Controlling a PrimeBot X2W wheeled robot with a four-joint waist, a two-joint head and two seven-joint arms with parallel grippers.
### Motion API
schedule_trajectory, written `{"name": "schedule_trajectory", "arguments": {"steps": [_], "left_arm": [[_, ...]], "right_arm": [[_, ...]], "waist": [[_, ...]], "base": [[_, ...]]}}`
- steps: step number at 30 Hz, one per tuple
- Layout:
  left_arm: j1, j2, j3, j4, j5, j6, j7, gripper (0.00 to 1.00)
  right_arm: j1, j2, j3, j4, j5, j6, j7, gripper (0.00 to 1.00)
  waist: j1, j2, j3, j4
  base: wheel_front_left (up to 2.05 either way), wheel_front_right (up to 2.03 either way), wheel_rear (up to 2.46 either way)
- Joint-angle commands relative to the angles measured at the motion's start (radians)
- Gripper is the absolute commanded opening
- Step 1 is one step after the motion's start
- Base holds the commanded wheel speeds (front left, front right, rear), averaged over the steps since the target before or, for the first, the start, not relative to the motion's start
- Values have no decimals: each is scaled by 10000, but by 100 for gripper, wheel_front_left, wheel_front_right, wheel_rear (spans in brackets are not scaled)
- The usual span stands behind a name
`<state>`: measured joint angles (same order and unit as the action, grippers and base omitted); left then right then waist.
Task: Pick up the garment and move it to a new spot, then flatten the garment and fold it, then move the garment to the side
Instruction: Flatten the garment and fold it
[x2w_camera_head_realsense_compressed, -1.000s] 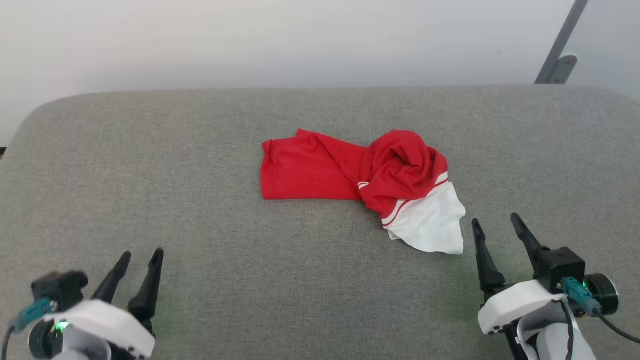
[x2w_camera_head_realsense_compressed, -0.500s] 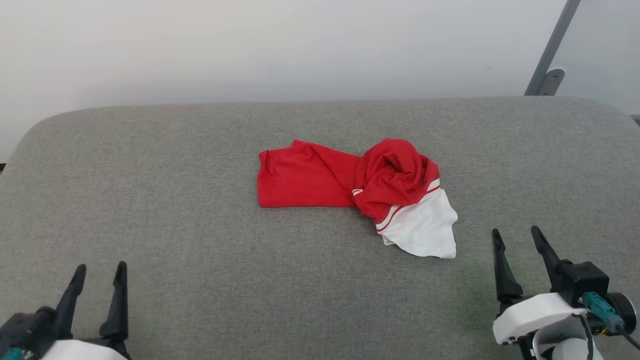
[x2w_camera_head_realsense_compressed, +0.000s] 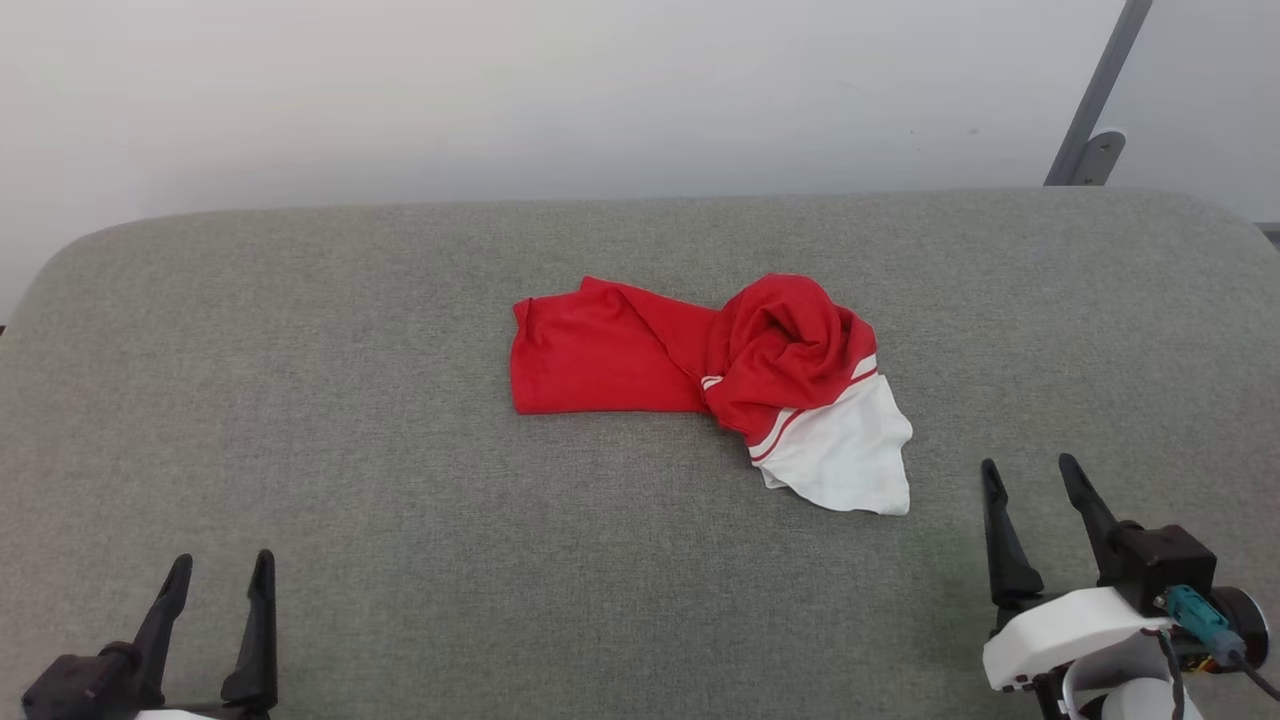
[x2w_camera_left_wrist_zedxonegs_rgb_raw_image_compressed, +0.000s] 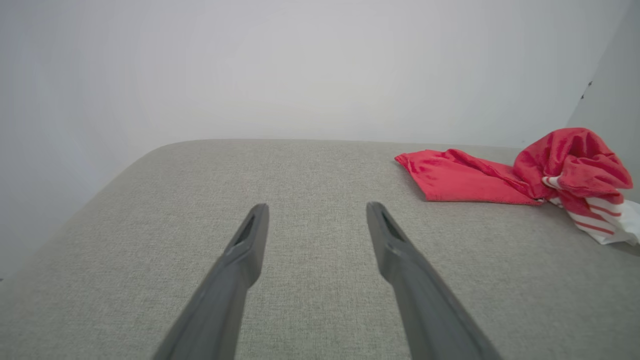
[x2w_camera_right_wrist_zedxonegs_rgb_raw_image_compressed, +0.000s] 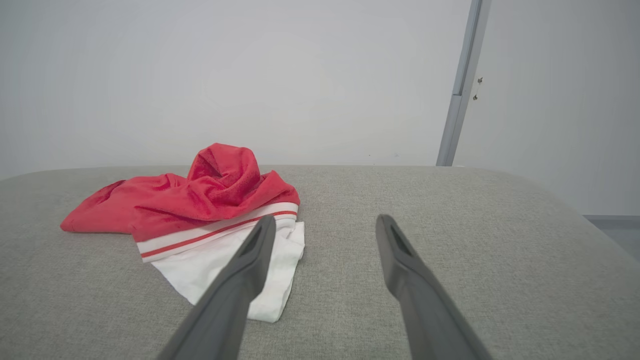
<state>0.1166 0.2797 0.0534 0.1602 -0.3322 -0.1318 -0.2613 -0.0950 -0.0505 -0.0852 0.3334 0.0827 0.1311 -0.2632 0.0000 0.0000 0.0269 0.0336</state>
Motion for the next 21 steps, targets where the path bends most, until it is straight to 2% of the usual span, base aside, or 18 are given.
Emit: {"name": "schedule_trajectory", "arguments": {"steps": [1, 5, 11, 15, 21], "left_arm": [[102, -77, 94, -72, 95, 22, -53, 100], [24, -183, 119, -165, 126, 22, -53, 100], [-235, -367, -47, -286, 15, 22, -54, 100], [-507, -500, -163, -218, -124, 22, -54, 100], [-943, -719, -447, -18, -465, 22, -54, 100]], "right_arm": [[-100, -4, 73, 79, -37, -7, -20, 100], [-360, -5, 82, 494, -283, -7, 120, 100], [-992, -301, 381, 723, -731, -7, 1355, 100], [-1743, -826, 940, 736, -604, -7, 3795, 100], [-2931, -1723, 1721, -41, 389, -7, 7969, 100]], "waist": [[0, 0, 22, 17], [0, 0, 165, 106], [0, 0, 613, 346], [0, 0, 1087, 567], [0, 0, 1919, 866]], "base": [[0, 0, 0], [0, 0, 0], [0, 0, 0], [0, 0, 0], [0, 0, 0]]}}
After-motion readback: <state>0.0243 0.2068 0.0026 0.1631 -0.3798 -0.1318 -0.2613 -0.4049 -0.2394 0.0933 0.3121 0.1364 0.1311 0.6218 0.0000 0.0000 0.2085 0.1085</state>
